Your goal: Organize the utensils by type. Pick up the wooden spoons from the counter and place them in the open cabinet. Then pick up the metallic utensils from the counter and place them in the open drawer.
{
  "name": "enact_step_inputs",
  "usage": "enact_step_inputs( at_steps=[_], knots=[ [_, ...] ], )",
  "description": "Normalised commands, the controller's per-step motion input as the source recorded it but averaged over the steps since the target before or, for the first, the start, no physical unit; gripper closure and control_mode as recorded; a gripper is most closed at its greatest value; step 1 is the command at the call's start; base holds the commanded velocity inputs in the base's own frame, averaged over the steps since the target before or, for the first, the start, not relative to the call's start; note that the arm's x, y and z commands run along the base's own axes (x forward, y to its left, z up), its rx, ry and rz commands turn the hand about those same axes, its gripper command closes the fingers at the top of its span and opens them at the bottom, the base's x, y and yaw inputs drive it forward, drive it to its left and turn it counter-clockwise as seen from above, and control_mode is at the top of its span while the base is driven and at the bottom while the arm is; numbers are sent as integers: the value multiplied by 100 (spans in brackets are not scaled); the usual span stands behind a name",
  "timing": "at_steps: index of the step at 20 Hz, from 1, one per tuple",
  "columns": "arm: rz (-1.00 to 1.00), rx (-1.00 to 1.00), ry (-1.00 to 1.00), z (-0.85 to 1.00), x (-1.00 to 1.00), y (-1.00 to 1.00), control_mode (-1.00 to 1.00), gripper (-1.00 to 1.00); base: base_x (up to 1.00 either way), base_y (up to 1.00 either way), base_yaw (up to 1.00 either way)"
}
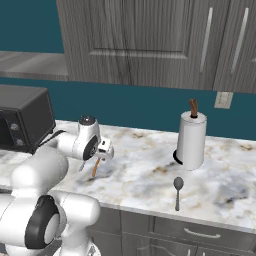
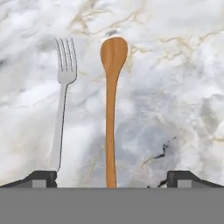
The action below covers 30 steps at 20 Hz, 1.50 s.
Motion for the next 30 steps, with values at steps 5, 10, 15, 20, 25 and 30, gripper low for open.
enact_step_inputs(
  at_steps=[5,10,15,20,25,30],
  knots=[
    [0,-8,4,-50,44,11,-100,-100,0,0,0],
    [0,-3,7,-51,44,2,-100,-100,0,0,0],
    [0,0,3,-54,28,-7,-100,-100,0,0,0],
    [0,0,2,-35,34,0,-100,-100,0,0,0],
    [0,0,1,-37,7,-5,-100,100,0,0,0],
    [0,-1,0,-40,-7,-17,-100,100,0,0,0]
  ],
)
